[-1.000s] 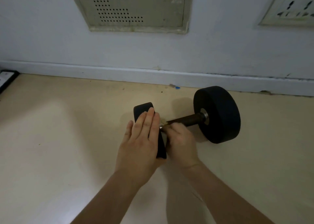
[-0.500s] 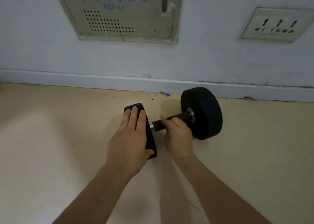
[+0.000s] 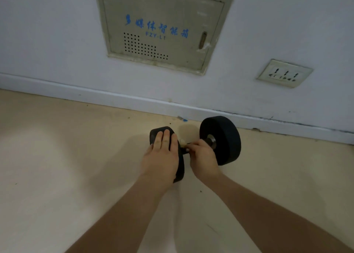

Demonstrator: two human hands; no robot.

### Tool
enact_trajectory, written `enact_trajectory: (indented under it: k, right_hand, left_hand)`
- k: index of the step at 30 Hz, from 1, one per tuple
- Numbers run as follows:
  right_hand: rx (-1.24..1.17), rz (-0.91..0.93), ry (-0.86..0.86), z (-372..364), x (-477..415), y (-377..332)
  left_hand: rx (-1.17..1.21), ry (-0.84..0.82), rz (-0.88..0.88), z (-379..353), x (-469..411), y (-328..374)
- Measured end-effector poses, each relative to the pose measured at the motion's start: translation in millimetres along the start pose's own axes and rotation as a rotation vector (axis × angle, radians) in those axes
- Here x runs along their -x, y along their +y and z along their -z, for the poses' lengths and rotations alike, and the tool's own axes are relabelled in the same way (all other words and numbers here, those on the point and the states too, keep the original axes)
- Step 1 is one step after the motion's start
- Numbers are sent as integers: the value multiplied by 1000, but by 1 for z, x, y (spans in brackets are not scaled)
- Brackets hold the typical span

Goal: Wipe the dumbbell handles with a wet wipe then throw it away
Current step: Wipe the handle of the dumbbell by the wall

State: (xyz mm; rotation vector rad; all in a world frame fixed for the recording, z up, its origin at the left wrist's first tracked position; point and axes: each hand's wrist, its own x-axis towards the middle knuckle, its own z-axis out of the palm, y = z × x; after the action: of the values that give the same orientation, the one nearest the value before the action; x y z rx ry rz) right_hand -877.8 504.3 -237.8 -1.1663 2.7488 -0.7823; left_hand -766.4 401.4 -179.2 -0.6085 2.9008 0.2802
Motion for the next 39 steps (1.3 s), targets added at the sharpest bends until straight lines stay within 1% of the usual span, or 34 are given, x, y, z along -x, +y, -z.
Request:
enact_trajectory:
  k: [2, 4, 6, 7, 8, 10, 11, 13, 16, 18, 19, 21, 22, 23, 25, 26, 27, 28, 30, 31, 32, 34, 35, 36, 38, 39]
  right_hand:
    - [-14, 125, -47, -12, -8, 6]
    - [7, 219, -55, -16, -21, 17]
    - [117, 353, -67, -14, -36, 27]
    - [172, 392, -57, -11, -44, 34]
    - [215, 364, -52, -7, -52, 40]
    - [237, 190, -31, 1, -61, 48]
    - [229, 143, -16, 0, -63, 47]
    - [162, 162, -51, -8, -60, 33]
    - [-24, 240, -124, -20, -53, 14]
    - [23, 230, -81, -16, -54, 30]
    - [31, 174, -26, -13, -54, 43]
    - [-42, 27, 64, -10, -54, 56]
    - [-83, 21, 84, -13, -54, 50]
    - [-105, 80, 85, -18, -55, 39]
    - [-114, 265, 68, -30, -55, 17]
    - [-106, 318, 61, -32, -55, 16]
    - [-85, 320, 49, -29, -57, 22]
    - [-69, 274, 48, -25, -59, 33]
    - [-64, 108, 89, -18, -60, 55]
    - [-68, 78, 105, -19, -61, 55]
    - [-76, 114, 103, -22, -63, 48]
    - [-83, 266, 39, -32, -63, 28]
    - [-89, 306, 3, -36, -64, 23]
    - [-78, 294, -30, -36, -68, 25]
    - [-3, 156, -48, -32, -77, 36]
    - [42, 116, -66, -28, -80, 41]
  left_hand:
    - [38, 3, 22, 0, -10, -5]
    - [73, -12, 41, 3, -21, -11]
    - [106, -33, 69, 7, -32, -17]
    - [121, -48, 81, 8, -38, -20]
    - [134, -67, 92, 10, -43, -24]
    - [161, -101, 117, 11, -49, -29]
    - [176, -112, 129, 12, -52, -30]
    - [223, -129, 150, 14, -56, -30]
    - [239, -131, 144, 15, -60, -32]
    - [229, -142, 134, 17, -59, -32]
    - [235, -144, 131, 17, -59, -33]
    - [275, -129, 140, 19, -59, -32]
    - [304, -101, 157, 19, -57, -30]
    - [329, -40, 178, 18, -54, -29]
    - [331, 163, 198, 8, -39, -27]
    - [299, 253, 177, 0, -29, -25]
    - [260, 307, 155, -9, -20, -22]
    - [226, 318, 149, -15, -13, -17]
    - [181, 278, 178, -23, -13, -11]
    - [159, 248, 201, -25, -17, -9]
    - [134, 225, 224, -23, -22, -6]
    - [85, 203, 265, -17, -34, -5]
    - [78, 181, 287, -13, -39, -6]
    - [75, 155, 306, -9, -45, -9]
    - [59, 107, 321, -1, -54, -15]
    - [59, 87, 324, 3, -58, -16]
